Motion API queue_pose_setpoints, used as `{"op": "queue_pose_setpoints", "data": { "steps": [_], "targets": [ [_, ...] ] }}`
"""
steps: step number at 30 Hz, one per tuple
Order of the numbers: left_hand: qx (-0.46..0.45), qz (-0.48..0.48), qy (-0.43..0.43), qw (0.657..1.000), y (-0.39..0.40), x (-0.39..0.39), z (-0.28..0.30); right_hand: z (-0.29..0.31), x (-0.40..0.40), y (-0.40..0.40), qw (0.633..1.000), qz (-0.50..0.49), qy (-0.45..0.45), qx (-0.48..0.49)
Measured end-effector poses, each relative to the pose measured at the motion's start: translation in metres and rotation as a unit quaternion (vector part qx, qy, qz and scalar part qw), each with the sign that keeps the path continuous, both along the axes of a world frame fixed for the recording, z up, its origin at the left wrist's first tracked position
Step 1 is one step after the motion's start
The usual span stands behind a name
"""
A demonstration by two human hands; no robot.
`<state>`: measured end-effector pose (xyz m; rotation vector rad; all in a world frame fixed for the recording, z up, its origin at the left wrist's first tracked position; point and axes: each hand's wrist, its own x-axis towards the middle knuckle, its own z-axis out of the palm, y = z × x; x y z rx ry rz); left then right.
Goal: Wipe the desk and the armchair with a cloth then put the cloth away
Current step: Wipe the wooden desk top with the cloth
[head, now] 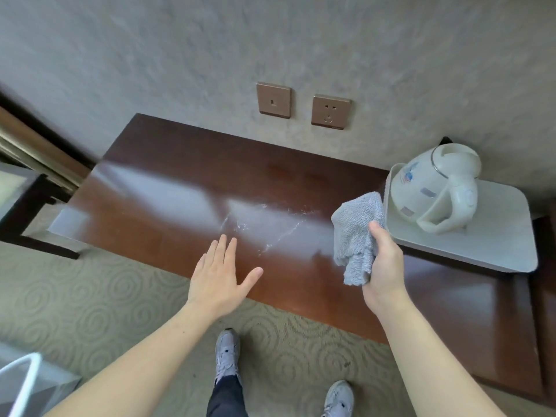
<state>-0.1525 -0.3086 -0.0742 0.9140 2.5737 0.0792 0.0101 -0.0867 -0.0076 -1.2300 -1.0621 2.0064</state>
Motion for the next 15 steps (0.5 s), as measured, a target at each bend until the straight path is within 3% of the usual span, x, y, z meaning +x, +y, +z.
{"op": "queue_pose_setpoints", "data": {
  "steps": [9, 15],
  "targets": [
    [-0.013, -0.067, 0.026, 0.997, -0.027, -0.153, -0.073, -0.060, -0.076, -0.030, 0.986, -0.154, -0.069, -0.008],
    [-0.050, -0.097, 0.047, 0.993, -0.043, -0.184, -0.107, -0.073, -0.111, -0.028, 0.966, -0.213, -0.124, 0.076]
  ]
}}
